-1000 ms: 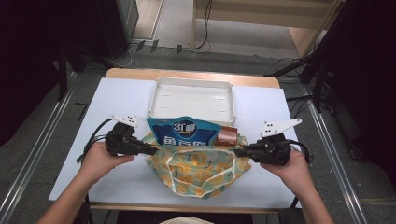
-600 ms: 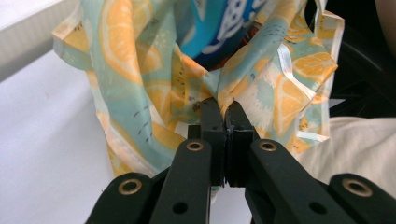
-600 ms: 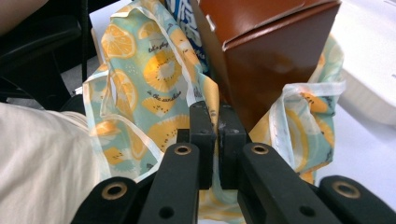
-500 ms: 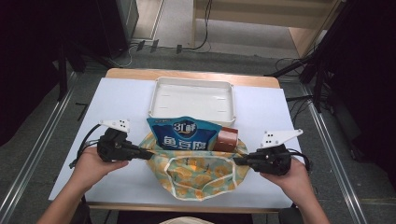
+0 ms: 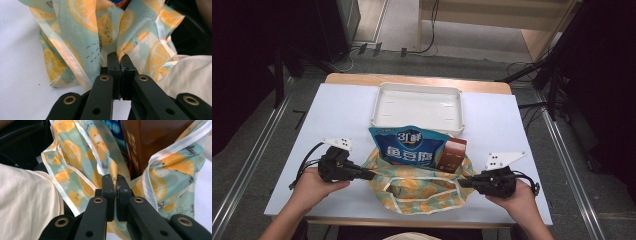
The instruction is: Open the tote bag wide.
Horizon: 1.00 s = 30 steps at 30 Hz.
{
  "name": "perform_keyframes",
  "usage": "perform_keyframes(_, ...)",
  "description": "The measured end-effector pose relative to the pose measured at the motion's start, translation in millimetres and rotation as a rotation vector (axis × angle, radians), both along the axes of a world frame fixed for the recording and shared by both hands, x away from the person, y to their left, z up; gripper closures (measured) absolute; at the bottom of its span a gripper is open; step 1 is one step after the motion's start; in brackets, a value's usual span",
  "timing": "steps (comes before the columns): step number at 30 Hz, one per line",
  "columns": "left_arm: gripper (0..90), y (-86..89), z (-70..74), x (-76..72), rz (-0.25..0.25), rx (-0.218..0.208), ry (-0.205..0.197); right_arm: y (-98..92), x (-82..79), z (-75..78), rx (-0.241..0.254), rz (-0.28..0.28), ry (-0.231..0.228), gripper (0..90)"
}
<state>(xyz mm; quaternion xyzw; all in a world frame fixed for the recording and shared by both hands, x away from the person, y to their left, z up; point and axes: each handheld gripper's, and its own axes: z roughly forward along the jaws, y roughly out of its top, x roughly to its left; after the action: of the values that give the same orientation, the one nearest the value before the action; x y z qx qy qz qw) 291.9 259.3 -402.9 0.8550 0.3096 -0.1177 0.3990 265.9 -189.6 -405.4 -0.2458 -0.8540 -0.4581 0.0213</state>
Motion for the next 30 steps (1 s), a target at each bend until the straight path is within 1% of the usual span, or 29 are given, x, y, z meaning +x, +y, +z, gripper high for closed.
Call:
perform_keyframes(1, 89.7, -0.2, -1.6, 0.3, 0.004, -0.003, 0.004, 0.3, -0.1, -2.7, 0.002, -0.001, 0.009, 89.9)
perform_keyframes(3, 89.7, 0.1, -3.1, 1.2, 0.005, 0.001, 0.0, 0.5, 0.6, -4.8, 0.006, 0.0, 0.007, 89.9)
perform_keyframes(4, 89.7, -0.6, -5.0, 1.5, 0.009, -0.01, 0.011, 1.4, 1.7, -10.5, 0.007, -0.006, 0.022, 90.0)
perform_keyframes(6, 89.7, -2.2, -4.1, 0.0, 0.0, -0.01, 0.013, 2.5, 2.2, -13.6, 0.005, -0.008, 0.036, 90.0)
perform_keyframes(7, 89.7, -3.0, -3.1, -1.7, -0.005, -0.014, 0.006, 3.4, 1.7, -14.8, 0.006, -0.004, 0.039, 90.0)
perform_keyframes(10, 89.7, -3.9, -1.3, -4.9, -0.016, -0.013, -0.001, 4.5, -0.3, -15.8, 0.0, 0.005, 0.037, 90.0)
perform_keyframes(12, 89.6, -1.6, 0.8, -8.2, -0.031, -0.032, -0.001, 4.8, -2.5, -16.8, 0.005, 0.019, 0.036, 90.0)
perform_keyframes(13, 89.6, 0.3, 2.5, -10.1, -0.038, -0.051, -0.008, 4.6, -3.2, -16.7, 0.006, 0.022, 0.037, 90.0)
perform_keyframes(16, 89.3, 1.9, 4.5, -13.3, -0.043, -0.054, -0.018, 3.6, -6.5, -15.5, 0.013, 0.035, 0.029, 90.0)
perform_keyframes(17, 89.1, 3.3, 2.8, -13.8, -0.046, -0.039, -0.015, 3.2, -6.9, -15.7, 0.011, 0.039, 0.029, 90.0)
perform_keyframes(20, 88.9, 4.8, -3.1, -11.4, -0.042, -0.032, 0.007, 2.8, -5.6, -19.6, 0.006, 0.04, 0.046, 90.0)
perform_keyframes(21, 88.8, 4.8, -3.1, -11.4, -0.042, -0.032, 0.007, 2.8, -5.6, -19.6, 0.006, 0.04, 0.046, 90.0)
perform_keyframes(22, 88.6, 3.9, -6.9, -9.6, -0.033, -0.031, 0.017, 3.5, -4.9, -22.7, 0.002, 0.038, 0.056, 90.0)
perform_keyframes(24, 88.5, 2.3, -11.2, -7.6, -0.035, -0.03, 0.019, 4.7, -3.6, -25.2, 0.002, 0.043, 0.056, 90.0)
perform_keyframes(25, 88.6, 1.7, -13.7, -6.2, -0.033, -0.023, 0.025, 5.3, -3.1, -26.6, -0.005, 0.045, 0.057, 90.0)
perform_keyframes(26, 88.6, 0.8, -16.8, -4.9, -0.033, -0.026, 0.034, 5.9, -2.1, -28.4, -0.004, 0.046, 0.053, 90.0)
perform_keyframes(27, 88.6, -0.3, -19.6, -3.8, -0.04, -0.02, 0.037, 6.4, -1.6, -29.8, -0.005, 0.047, 0.059, 90.0)
perform_keyframes(28, 88.6, -2.2, -22.8, -3.3, -0.034, -0.016, 0.04, 7.0, -0.9, -31.4, -0.005, 0.048, 0.059, 90.0)
perform_keyframes(29, 88.6, -2.2, -22.8, -3.3, -0.034, -0.016, 0.04, 7.0, -0.9, -31.4, -0.005, 0.048, 0.059, 90.0)
perform_keyframes(30, 88.6, -3.4, -25.3, -2.4, -0.036, -0.02, 0.043, 8.3, 0.4, -35.6, -0.003, 0.053, 0.052, 90.0)
